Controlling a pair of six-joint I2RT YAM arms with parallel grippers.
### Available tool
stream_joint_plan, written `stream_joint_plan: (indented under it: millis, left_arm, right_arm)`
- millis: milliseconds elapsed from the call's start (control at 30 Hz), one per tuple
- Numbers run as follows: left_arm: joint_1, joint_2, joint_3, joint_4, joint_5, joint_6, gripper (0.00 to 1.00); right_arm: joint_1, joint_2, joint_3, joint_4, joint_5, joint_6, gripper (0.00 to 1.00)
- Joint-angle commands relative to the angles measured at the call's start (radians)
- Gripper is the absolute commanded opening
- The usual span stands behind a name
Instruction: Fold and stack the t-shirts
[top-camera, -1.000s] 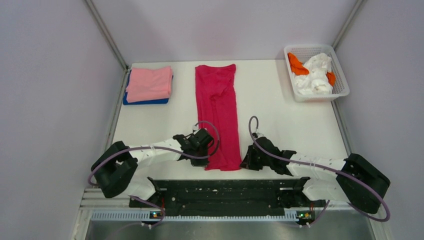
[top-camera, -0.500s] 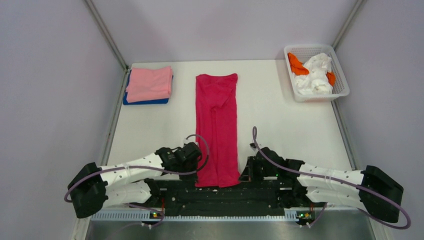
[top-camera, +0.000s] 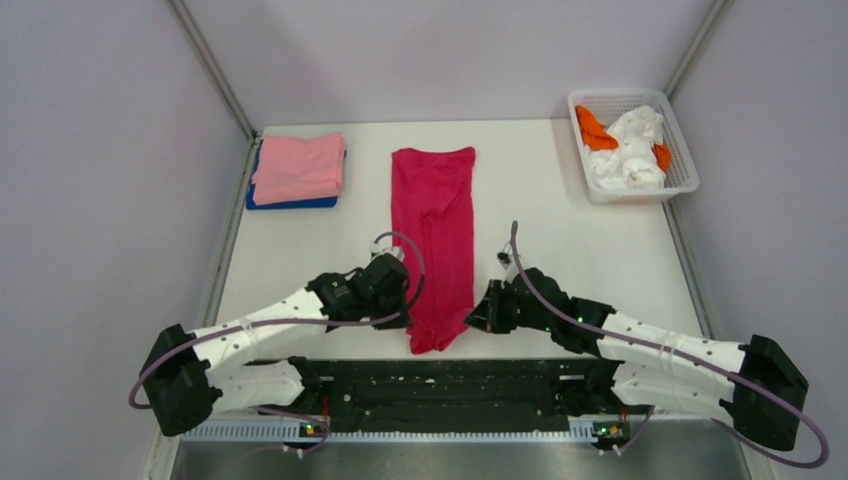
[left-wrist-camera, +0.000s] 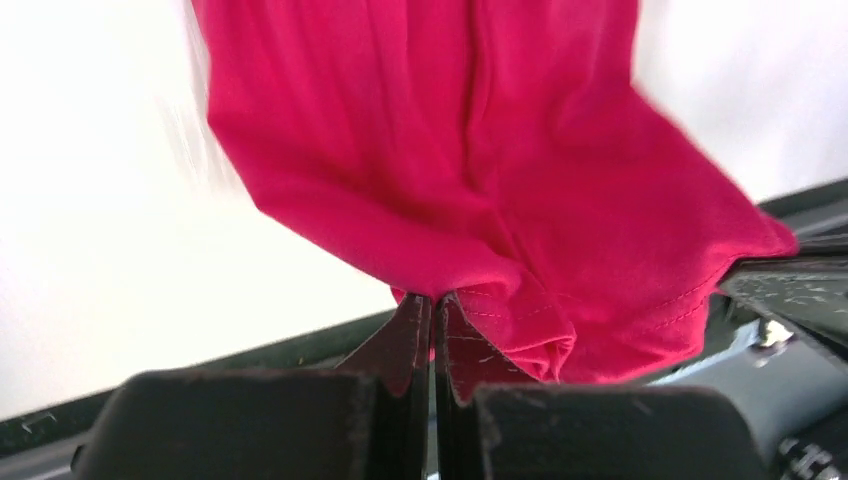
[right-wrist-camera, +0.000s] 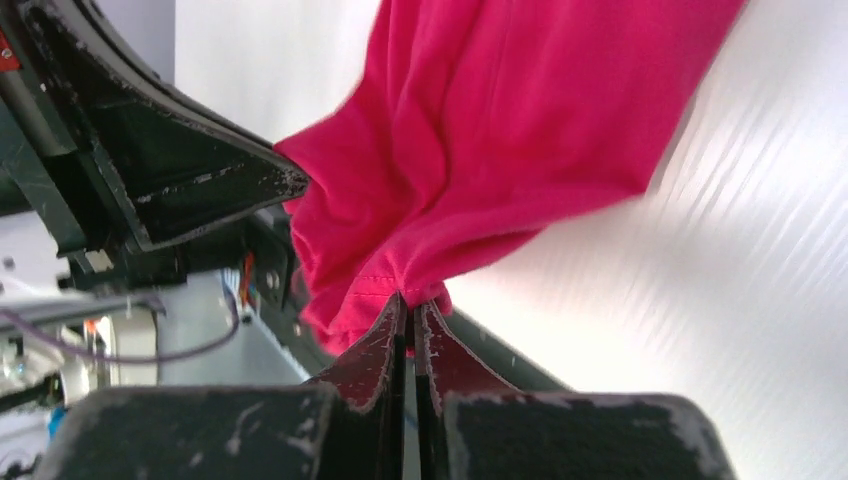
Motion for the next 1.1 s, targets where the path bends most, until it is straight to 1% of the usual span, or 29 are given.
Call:
stream_joint_plan:
  millis: [0,67,133,200,267,367,500,700,1067]
  left_arm:
    - [0.126,0.053,0.107,0.099,-0.046,0.075,0.0]
    - [0.208,0.087,0.117,0.163,0.007,0.096,0.0]
    - [0.274,0.136,0.151,0.19,0.043,0.12,0.0]
    - [0.316,0.193,0.209,0.193,0.064,0.149,0.0]
    - [0.35,0.249,0.264,0.192,0.079,0.173,0.0]
    - [0.404,0.326,0.337,0.171,0.075,0.2,0.0]
    - [0.476,0.422,0.417,0.164,0.113,0.247,0.0]
    - [0.532,0.574,0.538,0.12,0.159,0.288,0.0]
    - [0.579,0.761,0.693,0.101,0.205,0.334,0.0]
  right_arm:
    - [-0.119,0.086,0.114,0.089,0.014,-0.112,0.0]
    - [-0.169,0.142,0.164,0.085,0.015,-0.147,0.0]
    - [-0.217,0.199,0.213,0.083,0.014,-0.174,0.0]
    - [-0.265,0.251,0.263,0.09,0.0,-0.199,0.0]
    - [-0.314,0.3,0.291,0.136,-0.023,-0.208,0.0]
    - [-0.381,0.374,0.347,0.156,-0.059,-0.226,0.0]
    - [-0.443,0.477,0.41,0.174,-0.099,-0.251,0.0]
    - [-0.506,0.606,0.493,0.204,-0.161,-0.274,0.0]
    - [-0.569,0.806,0.611,0.24,-0.231,-0.295,0.0]
